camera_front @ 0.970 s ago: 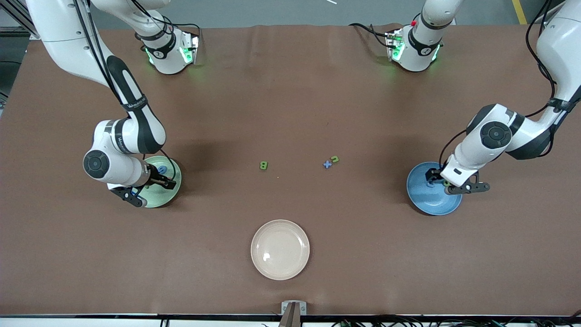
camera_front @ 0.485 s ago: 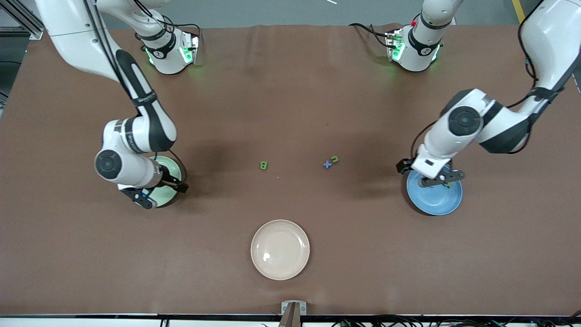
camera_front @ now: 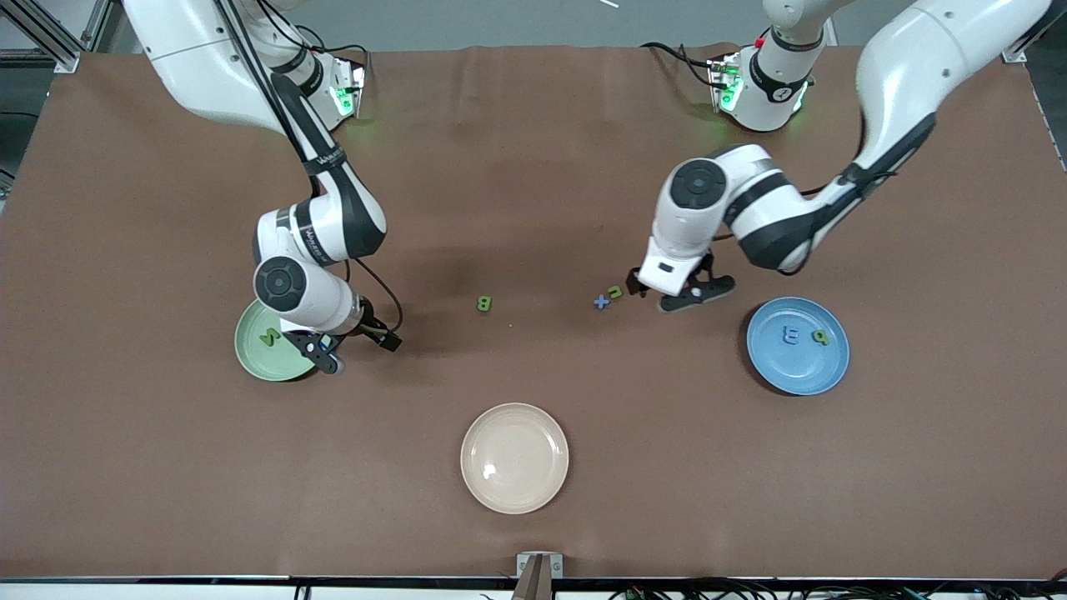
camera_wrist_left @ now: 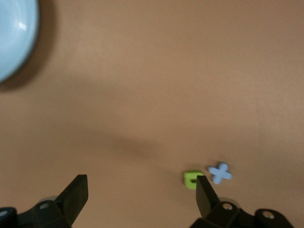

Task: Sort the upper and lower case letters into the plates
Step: 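Move the right gripper to the green B while the left gripper reaches the c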

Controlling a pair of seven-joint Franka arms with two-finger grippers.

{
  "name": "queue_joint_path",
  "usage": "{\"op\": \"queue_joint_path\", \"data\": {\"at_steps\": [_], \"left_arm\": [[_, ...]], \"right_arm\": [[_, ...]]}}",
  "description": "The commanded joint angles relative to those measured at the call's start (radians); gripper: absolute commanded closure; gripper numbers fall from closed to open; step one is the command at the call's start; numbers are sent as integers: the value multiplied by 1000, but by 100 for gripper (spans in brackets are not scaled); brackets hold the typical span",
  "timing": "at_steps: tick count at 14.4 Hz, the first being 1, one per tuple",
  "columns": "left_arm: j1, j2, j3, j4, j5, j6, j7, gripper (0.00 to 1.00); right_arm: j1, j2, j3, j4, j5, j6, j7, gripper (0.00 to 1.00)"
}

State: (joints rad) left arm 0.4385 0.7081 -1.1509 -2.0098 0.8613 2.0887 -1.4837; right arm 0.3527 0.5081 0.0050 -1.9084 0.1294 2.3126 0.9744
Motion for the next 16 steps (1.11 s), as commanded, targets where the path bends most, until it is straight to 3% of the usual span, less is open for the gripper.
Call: {"op": "queue_joint_path", "data": {"at_steps": [1,4,7,16], "left_arm": [[-125,4,88,40,-18,-15,-56,0],[-223,25,166,57,-18,11,-76,0],[-256,43,197,59,-18,37,-78,0],[-328,86,263,101,-18,50,-79,0]], "right_arm": [[48,45,-7,6,12,42,99,0],[98,52,-7,8,12,61,216,0],[140,47,-7,11,10,61,259,0],[356,46,-13,77,-71,65,1,0]]}}
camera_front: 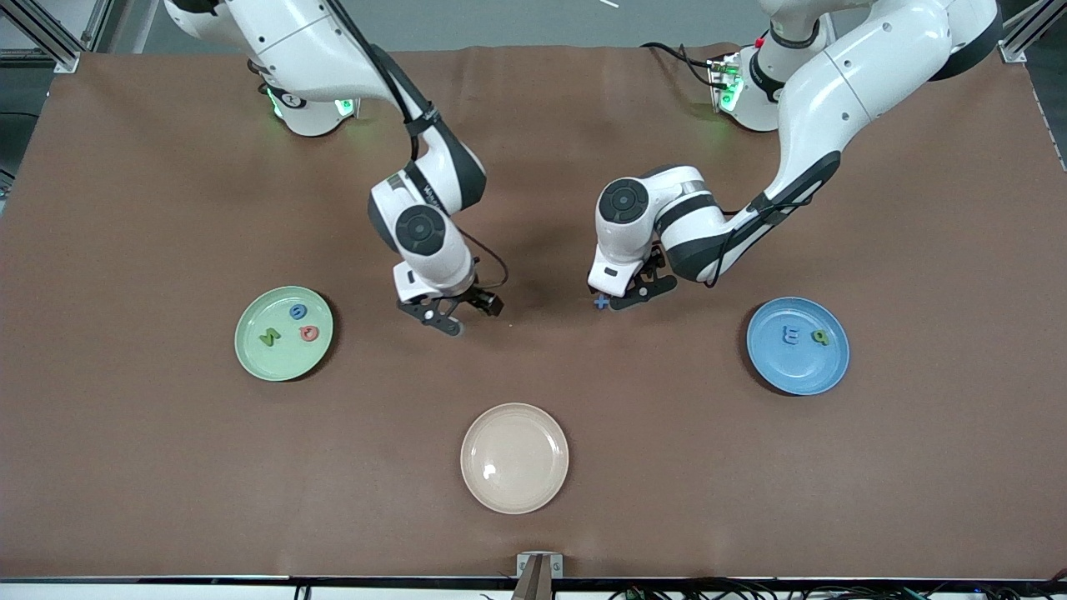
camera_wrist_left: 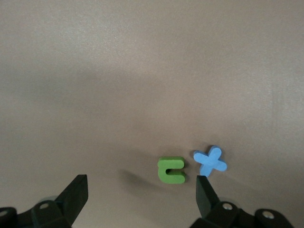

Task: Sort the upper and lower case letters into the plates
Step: 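Move the right gripper to the green B while the left gripper reaches the c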

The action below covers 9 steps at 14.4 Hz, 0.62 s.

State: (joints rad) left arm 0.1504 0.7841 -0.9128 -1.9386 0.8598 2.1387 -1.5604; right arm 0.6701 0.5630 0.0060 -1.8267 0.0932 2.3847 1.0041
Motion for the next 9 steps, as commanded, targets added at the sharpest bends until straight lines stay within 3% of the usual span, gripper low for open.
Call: {"op": "queue_joint_path", "data": {"at_steps": [1,4,9], "left_arm": [[-40,10,25,30,-16,1,-3,0],[-40,18,28,29,-15,0,-3,0],[-49,24,46,23,-12,0,0,0]], "right_arm": [[37,-9,-15,-5,-52,-10,-29,0],[32,24,-15,-6,-130,16,-24,0],[20,31,-15,-6,-136,50,-24,0]]}}
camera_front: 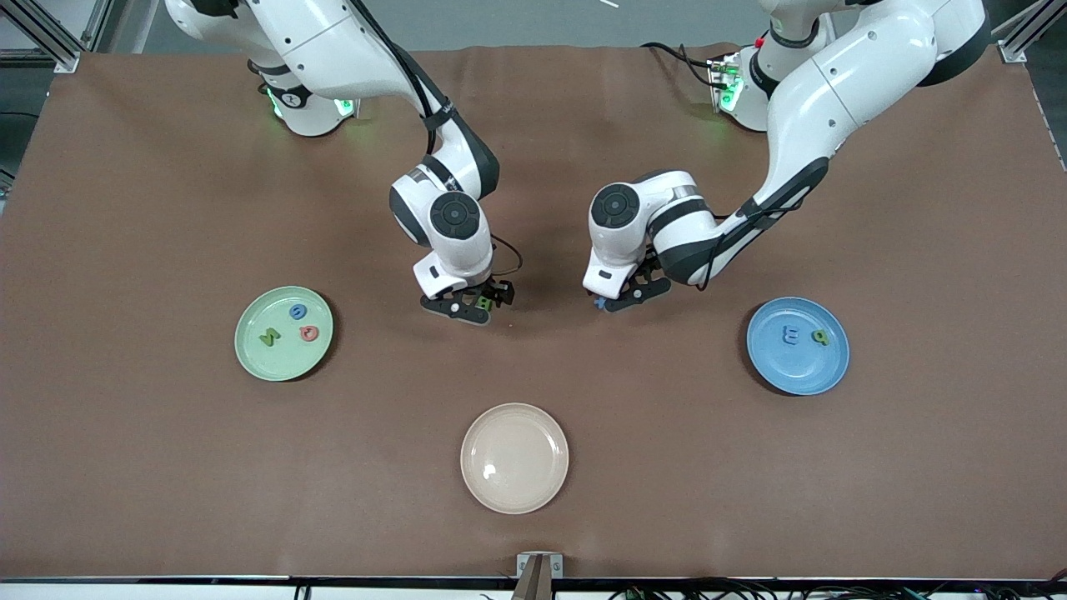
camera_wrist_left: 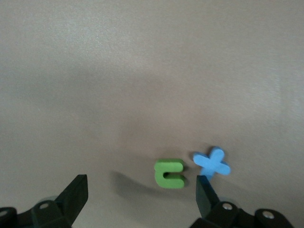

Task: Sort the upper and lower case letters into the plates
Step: 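Grasp the green B with the right gripper while the left gripper grasps the c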

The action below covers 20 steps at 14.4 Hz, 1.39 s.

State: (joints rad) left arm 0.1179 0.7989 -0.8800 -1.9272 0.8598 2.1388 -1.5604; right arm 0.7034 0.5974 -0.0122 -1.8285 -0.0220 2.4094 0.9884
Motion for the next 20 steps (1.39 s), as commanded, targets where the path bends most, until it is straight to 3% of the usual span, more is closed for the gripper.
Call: {"op": "queue_joint_path", "data": {"at_steps": [1,7,13,15,20], "left_arm": [[-18,9,15,13,-12,0,0,0],[-41,11,32,16,-10,0,-1,1],[-32,8,30,17,-13,9,-3,30],[-30,6,30,17,-13,15,-3,35],[-17,5,30,13,-15,70,-3,38]], "right_arm": [[-24,-4,3,-5,-18,30,-8,0],[-9,21,3,-8,-10,86,35,6],[1,28,3,-14,-15,88,35,23],[4,30,3,-17,-15,86,35,24],[8,32,3,-32,-18,92,35,29]]}}
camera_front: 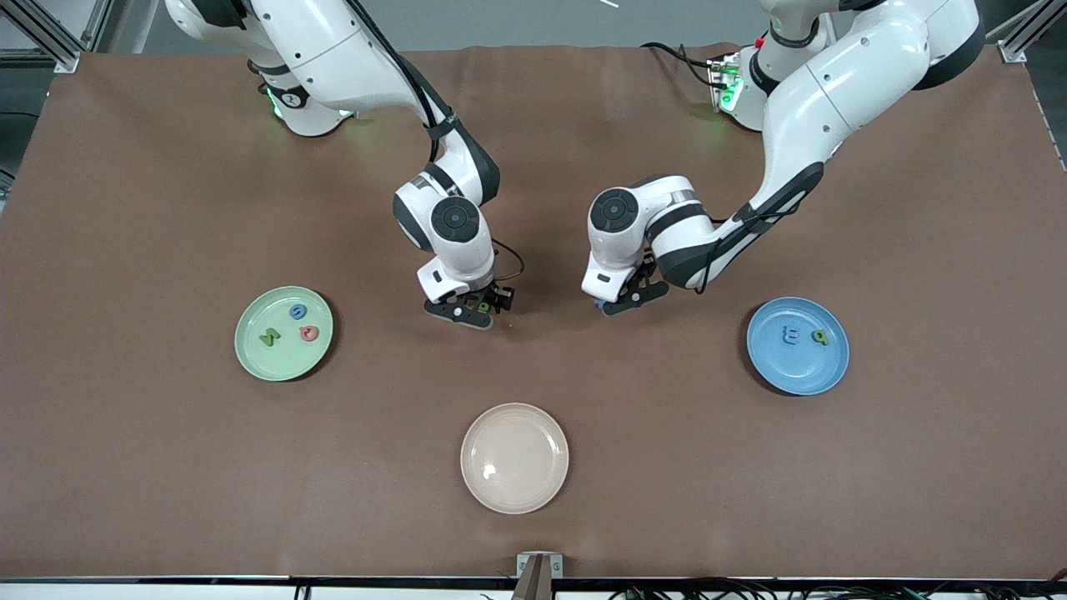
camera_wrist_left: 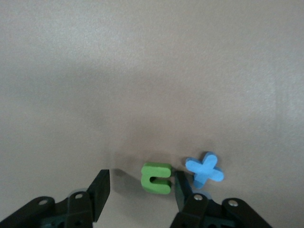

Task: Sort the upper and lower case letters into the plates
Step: 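Grasp the green B with the right gripper while the left gripper grasps the c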

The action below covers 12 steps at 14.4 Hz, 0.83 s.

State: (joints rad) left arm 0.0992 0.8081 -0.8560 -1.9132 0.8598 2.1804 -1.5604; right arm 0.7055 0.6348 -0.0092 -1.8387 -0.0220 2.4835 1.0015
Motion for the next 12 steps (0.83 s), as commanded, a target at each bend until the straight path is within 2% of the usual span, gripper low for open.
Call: {"op": "queue_joint_path", "data": {"at_steps": [1,5,7,9,10,12], "left_arm": [[2,-4,6,-1,-15,36,-6,38],[2,-4,8,-1,-13,47,-13,45],[2,-4,8,-1,-13,47,-13,48],[2,-4,8,-3,-13,47,-13,50],[2,-4,8,-4,-12,47,-13,52],[2,-4,8,-4,-12,47,-13,57]], "right_arm": [[8,-4,-1,-22,-19,18,22,32],[8,-4,0,-24,-19,15,22,53],[6,-6,0,-22,-18,12,23,70],[-1,-6,0,-22,-15,6,48,96],[-7,-9,0,-22,-15,-1,61,100],[-20,-23,0,-21,-15,-43,51,100]]}}
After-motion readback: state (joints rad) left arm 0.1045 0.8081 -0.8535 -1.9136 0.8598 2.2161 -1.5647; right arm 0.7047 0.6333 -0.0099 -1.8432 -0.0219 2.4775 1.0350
